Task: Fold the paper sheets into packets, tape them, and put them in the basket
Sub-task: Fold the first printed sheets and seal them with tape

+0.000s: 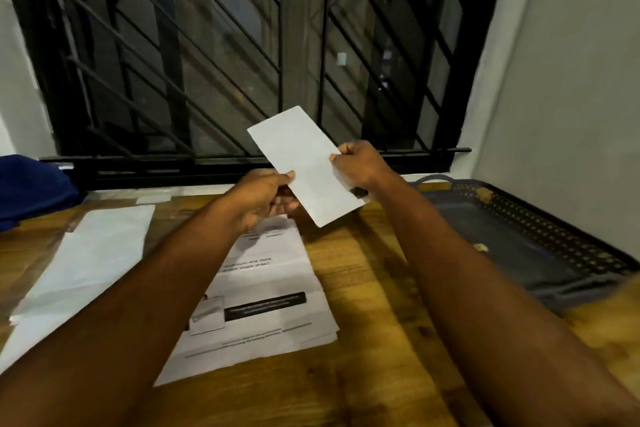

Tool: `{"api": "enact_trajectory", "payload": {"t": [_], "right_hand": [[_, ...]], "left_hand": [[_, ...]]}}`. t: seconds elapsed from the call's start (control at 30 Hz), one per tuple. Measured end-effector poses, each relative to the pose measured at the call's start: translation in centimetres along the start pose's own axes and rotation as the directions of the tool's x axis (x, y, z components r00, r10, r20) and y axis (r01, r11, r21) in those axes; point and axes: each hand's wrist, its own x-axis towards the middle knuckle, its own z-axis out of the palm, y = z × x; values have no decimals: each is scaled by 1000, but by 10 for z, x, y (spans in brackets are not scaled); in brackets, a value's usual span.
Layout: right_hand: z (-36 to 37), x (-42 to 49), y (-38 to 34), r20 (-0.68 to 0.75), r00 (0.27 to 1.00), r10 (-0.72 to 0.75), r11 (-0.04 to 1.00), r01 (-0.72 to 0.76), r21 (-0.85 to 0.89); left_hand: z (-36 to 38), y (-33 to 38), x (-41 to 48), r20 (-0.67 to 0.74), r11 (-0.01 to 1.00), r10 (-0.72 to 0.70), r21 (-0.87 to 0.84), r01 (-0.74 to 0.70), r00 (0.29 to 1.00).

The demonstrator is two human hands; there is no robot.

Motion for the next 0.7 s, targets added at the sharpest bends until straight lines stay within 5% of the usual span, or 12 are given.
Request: {"api": "enact_trajectory", "payload": {"t": [0.13,0.4,0.7], "right_hand": [[-75,-12,3,-42,995,90,977,-96,-188],[-188,-61,48,-185,953,241,935,-279,-220],[-262,-83,131,-283,858,429,745,-513,-426]], "left_hand": [[66,11,-11,162,1000,1,-31,4,987],[192,1,-34,309,993,-94,98,67,947],[229,-24,-25,170,915,130,360,-184,977]]}}
